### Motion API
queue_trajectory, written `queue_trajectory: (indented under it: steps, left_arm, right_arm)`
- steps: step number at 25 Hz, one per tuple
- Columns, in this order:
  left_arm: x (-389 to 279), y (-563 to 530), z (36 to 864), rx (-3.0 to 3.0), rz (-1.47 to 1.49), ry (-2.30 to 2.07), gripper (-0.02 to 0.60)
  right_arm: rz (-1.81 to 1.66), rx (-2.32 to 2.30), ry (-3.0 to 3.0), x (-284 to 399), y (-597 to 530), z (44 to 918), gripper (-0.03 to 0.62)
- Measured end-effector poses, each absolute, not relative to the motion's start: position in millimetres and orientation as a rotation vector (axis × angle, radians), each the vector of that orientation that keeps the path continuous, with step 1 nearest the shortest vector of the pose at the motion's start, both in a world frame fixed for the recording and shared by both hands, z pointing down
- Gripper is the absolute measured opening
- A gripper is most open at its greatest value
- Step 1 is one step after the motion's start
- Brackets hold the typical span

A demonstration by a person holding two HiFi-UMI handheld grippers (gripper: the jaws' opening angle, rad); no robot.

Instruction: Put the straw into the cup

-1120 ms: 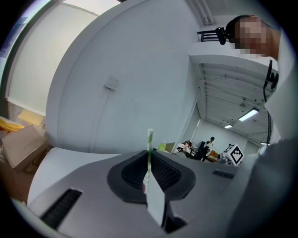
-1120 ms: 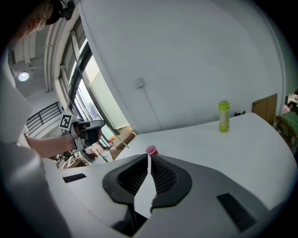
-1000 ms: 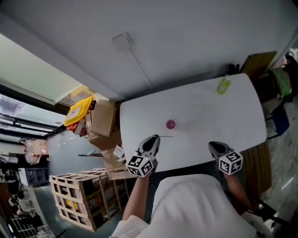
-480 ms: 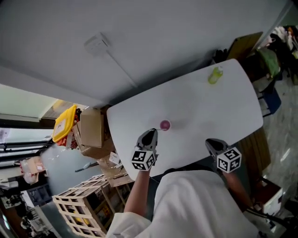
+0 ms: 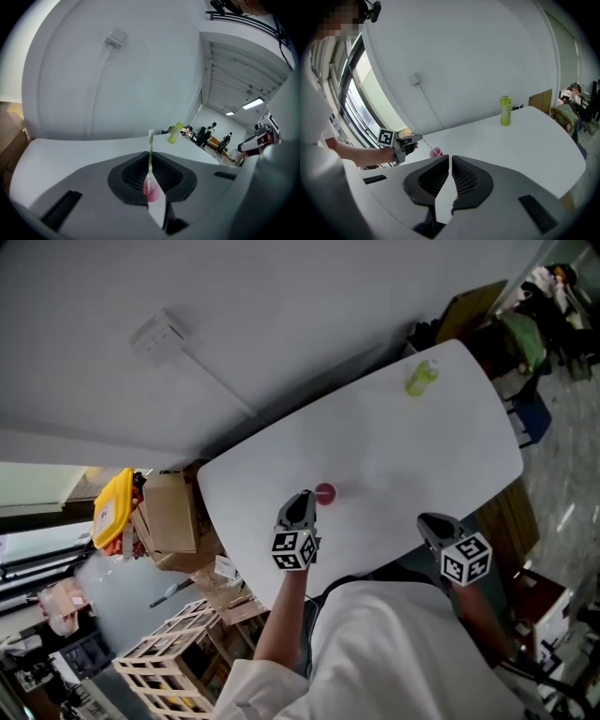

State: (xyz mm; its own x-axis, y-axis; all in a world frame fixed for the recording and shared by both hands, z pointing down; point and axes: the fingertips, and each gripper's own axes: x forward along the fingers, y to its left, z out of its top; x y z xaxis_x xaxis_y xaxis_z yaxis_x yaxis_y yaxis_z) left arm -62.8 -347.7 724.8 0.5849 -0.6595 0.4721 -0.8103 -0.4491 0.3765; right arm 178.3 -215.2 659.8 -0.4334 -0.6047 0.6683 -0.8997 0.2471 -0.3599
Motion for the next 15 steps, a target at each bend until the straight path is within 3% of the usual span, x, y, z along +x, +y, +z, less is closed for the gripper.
queue_trajectory:
  steps: [15]
  left_arm:
    - [-65.0, -354.0, 755.5, 2.102, 0.330, -1.158, 0.027]
  right_arm:
    - [1.047, 1.417, -2.076, 184.2, -201.6, 666.4, 0.043]
